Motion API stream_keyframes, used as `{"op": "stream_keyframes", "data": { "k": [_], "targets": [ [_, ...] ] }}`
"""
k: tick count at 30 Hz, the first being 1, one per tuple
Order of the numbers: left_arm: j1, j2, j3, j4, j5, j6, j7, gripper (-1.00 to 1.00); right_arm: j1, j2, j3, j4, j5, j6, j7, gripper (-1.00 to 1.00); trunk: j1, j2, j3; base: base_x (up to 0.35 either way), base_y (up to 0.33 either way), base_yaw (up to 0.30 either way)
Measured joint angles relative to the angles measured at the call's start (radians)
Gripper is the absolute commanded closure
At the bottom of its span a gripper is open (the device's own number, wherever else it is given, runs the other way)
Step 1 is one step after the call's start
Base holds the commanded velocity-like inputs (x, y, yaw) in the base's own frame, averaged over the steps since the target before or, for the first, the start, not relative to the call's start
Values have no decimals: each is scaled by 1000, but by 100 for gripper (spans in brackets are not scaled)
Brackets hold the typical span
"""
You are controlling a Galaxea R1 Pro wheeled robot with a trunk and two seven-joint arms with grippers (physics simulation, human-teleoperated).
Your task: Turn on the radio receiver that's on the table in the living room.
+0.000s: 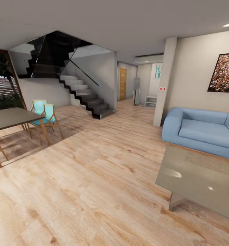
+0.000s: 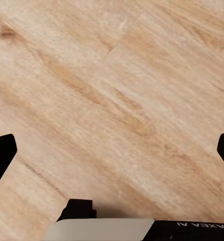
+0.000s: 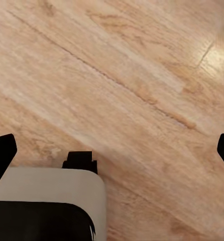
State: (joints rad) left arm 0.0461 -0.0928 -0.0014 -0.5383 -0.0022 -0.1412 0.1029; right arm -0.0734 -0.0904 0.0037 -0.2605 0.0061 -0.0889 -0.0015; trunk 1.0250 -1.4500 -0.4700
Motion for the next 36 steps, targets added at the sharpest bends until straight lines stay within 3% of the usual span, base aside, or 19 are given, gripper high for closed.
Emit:
{"op": "stream_keyframes", "data": {
  "k": [18,24,36],
  "targets": [
    [0,3,-1,4,-2,-3,-3,-100,0,-18,-1,-3,0,-2,0,-100,0,0,0,0,0,-275],
    [0,2,-3,10,-5,-70,-2,-100,0,-18,-1,-3,0,-2,0,-100,0,0,0,0,0,-277],
    [0,4,-2,11,-5,-81,-2,-100,0,-18,-1,-3,0,-2,0,-100,0,0,0,0,0,-277]
  ]
}}
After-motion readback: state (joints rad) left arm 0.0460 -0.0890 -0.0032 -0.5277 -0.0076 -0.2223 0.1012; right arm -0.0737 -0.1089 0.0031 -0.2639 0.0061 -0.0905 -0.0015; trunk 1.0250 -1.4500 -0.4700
